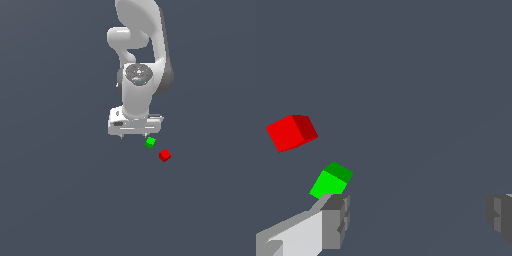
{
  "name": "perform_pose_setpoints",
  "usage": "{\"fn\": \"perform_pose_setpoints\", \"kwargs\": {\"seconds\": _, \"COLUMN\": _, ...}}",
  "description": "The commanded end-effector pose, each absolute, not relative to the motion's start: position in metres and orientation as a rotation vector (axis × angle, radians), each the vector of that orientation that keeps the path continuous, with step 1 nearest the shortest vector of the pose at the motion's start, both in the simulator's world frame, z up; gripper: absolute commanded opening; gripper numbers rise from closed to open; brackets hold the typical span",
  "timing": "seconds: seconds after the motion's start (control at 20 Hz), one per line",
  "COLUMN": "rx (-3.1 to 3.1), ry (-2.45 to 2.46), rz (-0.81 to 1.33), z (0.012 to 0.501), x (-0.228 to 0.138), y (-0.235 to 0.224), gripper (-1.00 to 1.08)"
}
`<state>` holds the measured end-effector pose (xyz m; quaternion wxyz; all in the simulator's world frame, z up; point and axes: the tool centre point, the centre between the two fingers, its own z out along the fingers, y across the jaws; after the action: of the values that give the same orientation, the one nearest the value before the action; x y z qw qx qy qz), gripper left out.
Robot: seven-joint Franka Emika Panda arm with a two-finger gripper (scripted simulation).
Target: Stack the red cube on top of the green cube.
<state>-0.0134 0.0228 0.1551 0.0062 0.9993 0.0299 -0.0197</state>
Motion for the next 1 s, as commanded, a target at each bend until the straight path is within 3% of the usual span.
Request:
{"fn": "perform_pose_setpoints", "kwargs": {"seconds": 0.0, "rx": 3.127, "ry": 0.094, "rz": -0.062, "z": 0.155, "x": -0.013, "y": 0.023, "gripper": 1.00}}
{"fn": "perform_pose_setpoints", "kwargs": {"seconds": 0.45, "rx": 3.124, "ry": 0.228, "rz": -0.050, "z": 0.138, "x": -0.003, "y": 0.052, "gripper": 1.00}}
{"fn": "perform_pose_setpoints", "kwargs": {"seconds": 0.95, "rx": 3.075, "ry": 0.642, "rz": -0.014, "z": 0.089, "x": 0.012, "y": 0.145, "gripper": 1.00}}
